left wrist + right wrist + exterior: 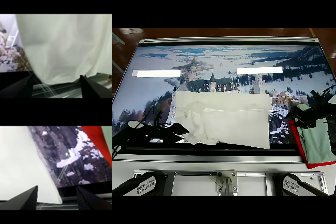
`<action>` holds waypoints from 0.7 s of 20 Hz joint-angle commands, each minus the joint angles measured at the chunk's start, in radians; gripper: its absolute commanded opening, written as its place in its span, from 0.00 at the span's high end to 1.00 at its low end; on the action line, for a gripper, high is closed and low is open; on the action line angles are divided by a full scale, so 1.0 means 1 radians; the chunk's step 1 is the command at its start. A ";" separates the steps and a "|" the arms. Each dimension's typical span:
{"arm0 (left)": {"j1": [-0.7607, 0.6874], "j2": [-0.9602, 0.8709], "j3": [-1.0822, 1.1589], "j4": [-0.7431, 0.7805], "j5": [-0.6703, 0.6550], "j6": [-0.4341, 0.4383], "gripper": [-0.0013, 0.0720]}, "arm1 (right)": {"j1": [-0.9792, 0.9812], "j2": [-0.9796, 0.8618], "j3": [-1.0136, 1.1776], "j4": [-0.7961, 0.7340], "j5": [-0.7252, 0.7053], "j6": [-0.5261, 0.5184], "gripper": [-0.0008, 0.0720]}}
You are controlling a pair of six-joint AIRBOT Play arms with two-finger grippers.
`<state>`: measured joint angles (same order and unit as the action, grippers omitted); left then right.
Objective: Fold the shirts.
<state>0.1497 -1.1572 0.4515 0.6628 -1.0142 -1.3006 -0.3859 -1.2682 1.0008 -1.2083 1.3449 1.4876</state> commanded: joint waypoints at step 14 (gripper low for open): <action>-0.064 -0.077 -0.044 -0.115 0.055 0.042 0.31 | 0.021 0.007 -0.020 0.063 -0.045 0.002 0.17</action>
<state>0.0898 -1.2335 0.4068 0.5907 -0.9810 -1.2530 -0.3653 -1.2621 0.9810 -1.1465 1.2995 1.4841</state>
